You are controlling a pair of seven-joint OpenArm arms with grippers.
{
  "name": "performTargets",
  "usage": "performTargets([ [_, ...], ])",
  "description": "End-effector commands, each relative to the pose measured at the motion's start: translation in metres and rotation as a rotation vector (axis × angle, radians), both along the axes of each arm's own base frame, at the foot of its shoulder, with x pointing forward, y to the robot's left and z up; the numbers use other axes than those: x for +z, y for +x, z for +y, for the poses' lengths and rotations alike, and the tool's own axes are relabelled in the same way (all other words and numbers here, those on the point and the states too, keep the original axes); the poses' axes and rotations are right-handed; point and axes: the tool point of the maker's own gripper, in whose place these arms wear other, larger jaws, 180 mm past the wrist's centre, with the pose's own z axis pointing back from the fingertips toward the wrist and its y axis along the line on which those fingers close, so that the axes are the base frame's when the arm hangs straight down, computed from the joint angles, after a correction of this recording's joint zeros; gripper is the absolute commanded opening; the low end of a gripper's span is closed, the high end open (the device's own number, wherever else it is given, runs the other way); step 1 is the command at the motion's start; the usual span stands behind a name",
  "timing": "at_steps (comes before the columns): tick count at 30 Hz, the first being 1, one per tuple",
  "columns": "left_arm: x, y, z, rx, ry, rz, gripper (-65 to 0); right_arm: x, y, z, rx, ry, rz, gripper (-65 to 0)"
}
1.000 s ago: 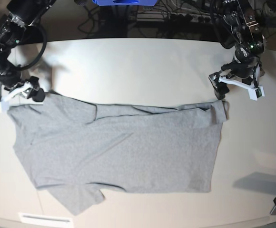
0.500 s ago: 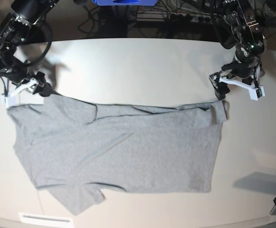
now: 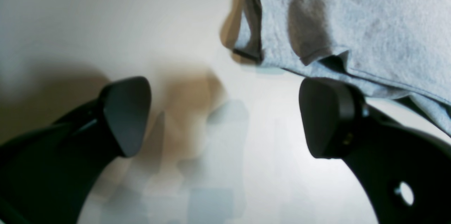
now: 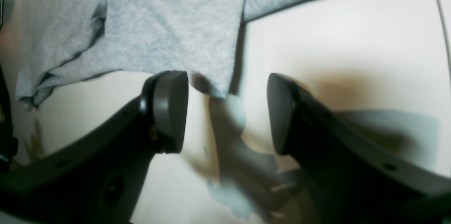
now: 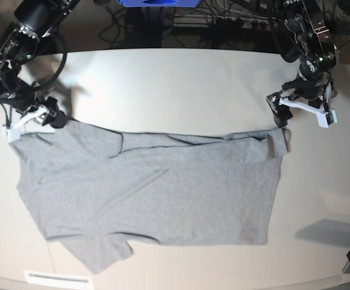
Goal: Fold the T-shirt properly
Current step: 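Open both grippers and release the shirt edge, then sweep the right gripper across the shirt to flatten the sleeve area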
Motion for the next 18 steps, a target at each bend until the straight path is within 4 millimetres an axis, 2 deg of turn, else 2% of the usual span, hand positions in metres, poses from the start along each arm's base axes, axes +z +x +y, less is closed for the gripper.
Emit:
performTargets([
  [1, 0.013, 0.006, 0.005, -0.003, 0.028, -0.042, 0.0, 0.012, 0.01, -0.004, 0.001, -0.012, -0.047, -34.5],
  [5, 0.013, 0.006, 0.005, -0.003, 0.028, -0.042, 0.0, 0.012, 0.01, -0.004, 0.001, -0.012, -0.048, -53.4],
  [8, 0.013, 0.006, 0.005, -0.003, 0.027, -0.042, 0.0, 0.012, 0.01, -0.005, 0.002, -0.013, -0.047, -62.2],
  [10, 0.013, 0.006, 0.005, -0.003, 0.027, -0.042, 0.0, 0.011, 0.009, -0.004, 0.009, -0.013, -0.04, -64.6],
  [18, 0.012, 0.006, 0.005, -0.003, 0.027, -0.04, 0.0, 0.023, 0.023, -0.002, 0.029, -0.014, -0.064, -64.4],
])
